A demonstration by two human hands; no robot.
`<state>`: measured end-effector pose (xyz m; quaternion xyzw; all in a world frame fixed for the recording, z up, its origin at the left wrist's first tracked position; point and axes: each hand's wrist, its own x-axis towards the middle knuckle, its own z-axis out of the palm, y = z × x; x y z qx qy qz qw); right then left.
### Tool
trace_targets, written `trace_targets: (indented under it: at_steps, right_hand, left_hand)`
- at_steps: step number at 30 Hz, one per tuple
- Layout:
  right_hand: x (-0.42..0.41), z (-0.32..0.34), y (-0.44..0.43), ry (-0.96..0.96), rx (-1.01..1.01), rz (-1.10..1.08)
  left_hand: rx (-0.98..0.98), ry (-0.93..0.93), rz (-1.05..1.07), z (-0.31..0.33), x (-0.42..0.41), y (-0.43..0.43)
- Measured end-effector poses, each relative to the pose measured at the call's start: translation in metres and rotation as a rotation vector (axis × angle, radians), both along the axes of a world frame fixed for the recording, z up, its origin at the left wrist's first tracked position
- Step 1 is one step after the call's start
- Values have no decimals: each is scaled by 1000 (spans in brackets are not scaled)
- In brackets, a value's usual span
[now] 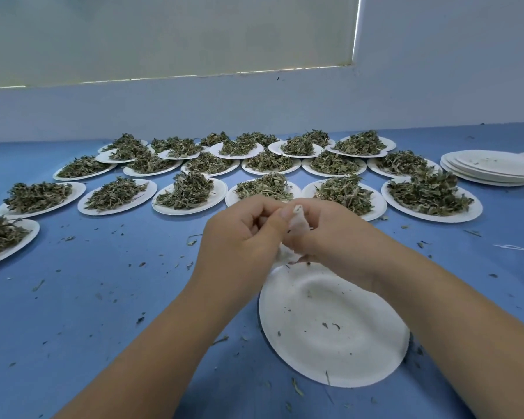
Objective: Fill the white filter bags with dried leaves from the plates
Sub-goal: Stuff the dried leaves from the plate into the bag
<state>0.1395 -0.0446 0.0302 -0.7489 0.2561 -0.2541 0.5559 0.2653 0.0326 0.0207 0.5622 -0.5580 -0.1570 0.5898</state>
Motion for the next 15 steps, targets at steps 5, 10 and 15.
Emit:
trace_targets:
  at_steps: [5,10,15]
  right_hand:
    - [10,0,6,139,-209,-211]
    - [27,-8,2,259,-318,-371]
    - [19,-12,1,-26,-117,-263]
  left_hand:
    - [5,-6,-56,-4,-7,1]
    - [32,23,-76,-7,-5,1]
    - [-79,-39,-30,0,3,2]
